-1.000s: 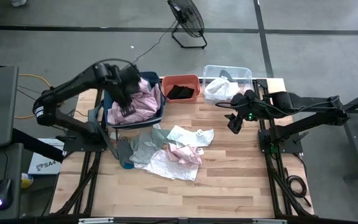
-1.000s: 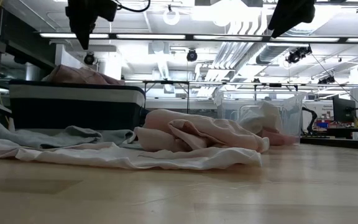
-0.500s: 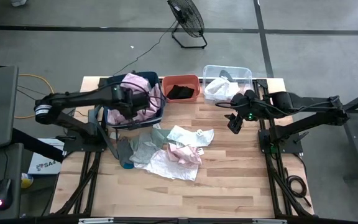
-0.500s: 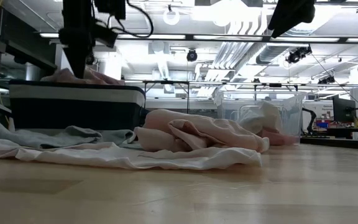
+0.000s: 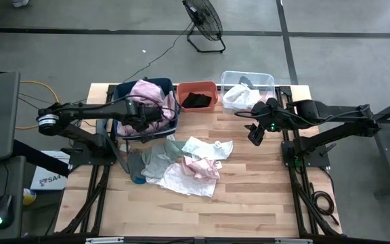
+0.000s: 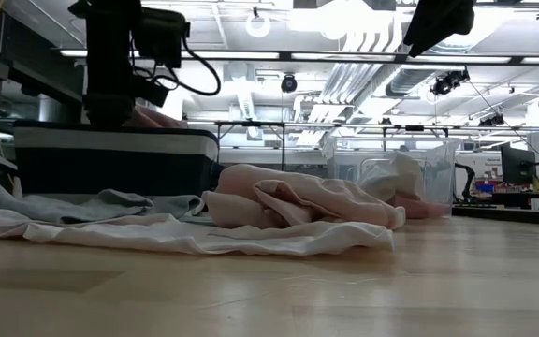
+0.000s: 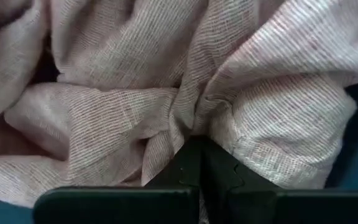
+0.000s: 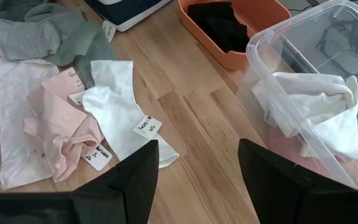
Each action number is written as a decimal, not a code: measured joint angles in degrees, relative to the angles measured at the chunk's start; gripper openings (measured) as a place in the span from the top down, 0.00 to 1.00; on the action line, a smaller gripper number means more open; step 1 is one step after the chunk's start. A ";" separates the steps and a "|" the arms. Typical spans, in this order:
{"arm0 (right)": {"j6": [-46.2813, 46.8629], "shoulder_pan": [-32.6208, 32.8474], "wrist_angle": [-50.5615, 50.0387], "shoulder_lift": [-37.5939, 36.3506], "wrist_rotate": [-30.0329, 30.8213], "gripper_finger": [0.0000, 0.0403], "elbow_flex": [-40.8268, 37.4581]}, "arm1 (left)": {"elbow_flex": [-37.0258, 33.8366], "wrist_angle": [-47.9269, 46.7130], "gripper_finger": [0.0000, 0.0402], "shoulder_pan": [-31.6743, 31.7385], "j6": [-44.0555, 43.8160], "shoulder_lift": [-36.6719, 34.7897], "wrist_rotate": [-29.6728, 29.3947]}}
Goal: Pick & Place Cloths
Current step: Put the pink blouse into the blue organizer, then put the white sock into the orange bin
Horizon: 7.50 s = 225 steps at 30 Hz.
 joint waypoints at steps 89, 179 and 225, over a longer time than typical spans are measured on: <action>0.50 0.00 -0.44 -0.02 -0.17 0.47 0.00 | 7.74 5.63 0.68 22.45 3.28 -3.46 4.35; -24.88 3.51 71.67 9.48 -1.95 0.99 -34.12 | -0.20 21.20 0.47 -17.68 -12.97 -19.23 -11.89; -35.99 -28.85 89.30 30.70 -3.93 0.99 -3.41 | -0.20 21.92 0.47 -17.68 -11.76 -18.91 -11.87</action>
